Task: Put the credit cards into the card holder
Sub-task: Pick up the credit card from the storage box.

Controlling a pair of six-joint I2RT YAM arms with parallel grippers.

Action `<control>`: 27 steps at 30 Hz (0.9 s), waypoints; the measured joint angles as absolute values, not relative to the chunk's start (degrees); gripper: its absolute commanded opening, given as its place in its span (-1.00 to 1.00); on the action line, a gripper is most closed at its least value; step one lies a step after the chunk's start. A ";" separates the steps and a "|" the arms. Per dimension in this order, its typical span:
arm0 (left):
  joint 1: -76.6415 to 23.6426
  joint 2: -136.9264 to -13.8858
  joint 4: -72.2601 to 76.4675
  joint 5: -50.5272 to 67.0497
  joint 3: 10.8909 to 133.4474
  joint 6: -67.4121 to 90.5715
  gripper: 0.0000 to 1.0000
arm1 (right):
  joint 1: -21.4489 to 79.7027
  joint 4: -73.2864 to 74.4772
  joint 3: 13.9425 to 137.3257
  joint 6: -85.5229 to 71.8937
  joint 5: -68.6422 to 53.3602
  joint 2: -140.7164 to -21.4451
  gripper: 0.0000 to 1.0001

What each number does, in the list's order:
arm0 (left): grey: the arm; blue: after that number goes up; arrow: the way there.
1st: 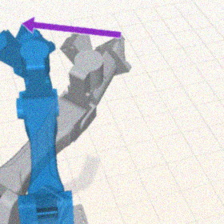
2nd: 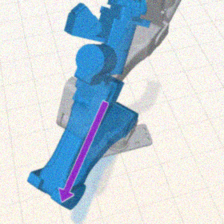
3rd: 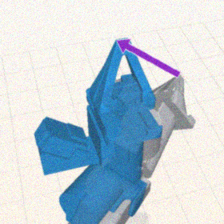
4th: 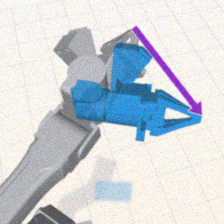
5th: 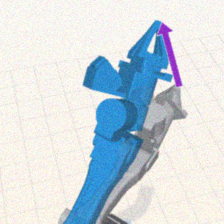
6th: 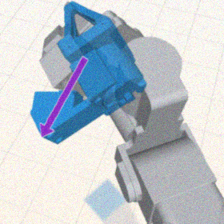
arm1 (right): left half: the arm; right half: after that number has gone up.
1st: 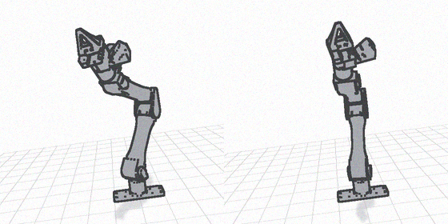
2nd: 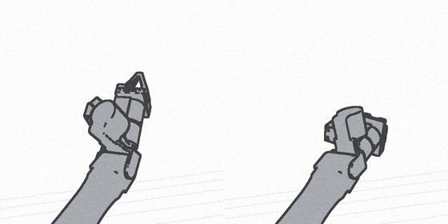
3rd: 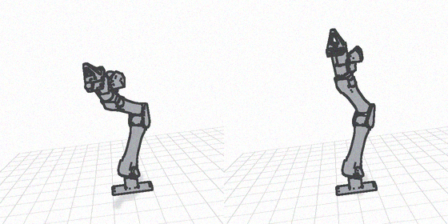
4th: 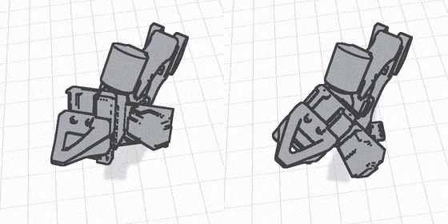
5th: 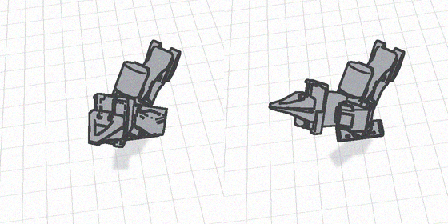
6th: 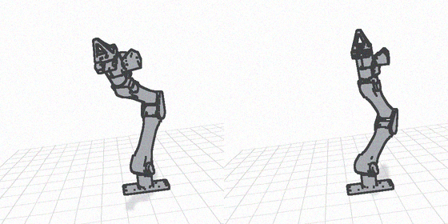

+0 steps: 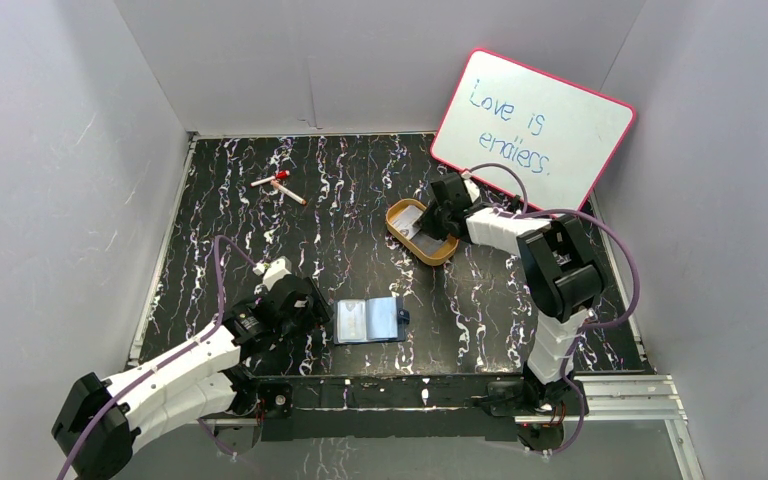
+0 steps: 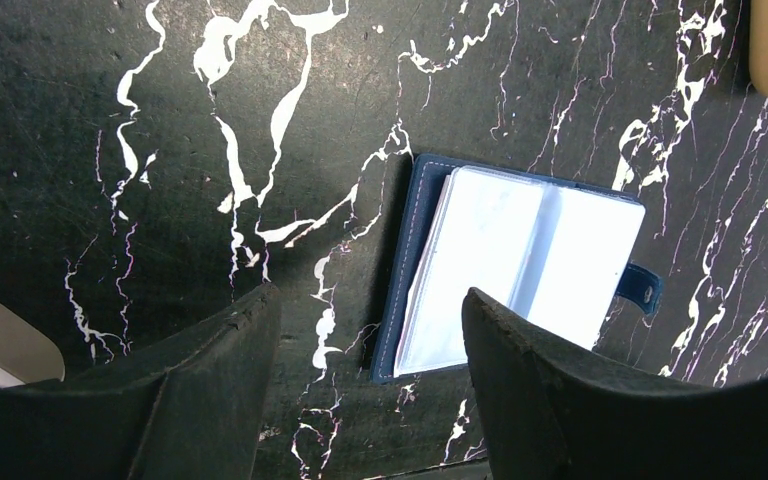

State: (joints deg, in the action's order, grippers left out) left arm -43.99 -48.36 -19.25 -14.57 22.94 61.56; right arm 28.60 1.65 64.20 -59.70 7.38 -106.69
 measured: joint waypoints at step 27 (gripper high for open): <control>-43.99 -49.43 -18.00 -14.13 22.92 61.58 0.26 | 28.58 1.63 63.86 -58.22 7.20 -100.71 -1.00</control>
State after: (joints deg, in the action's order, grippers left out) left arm -43.99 -49.43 -18.00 -14.13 22.92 61.58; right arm 28.58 1.63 63.86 -58.22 7.20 -100.71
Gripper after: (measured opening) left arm 0.635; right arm 0.013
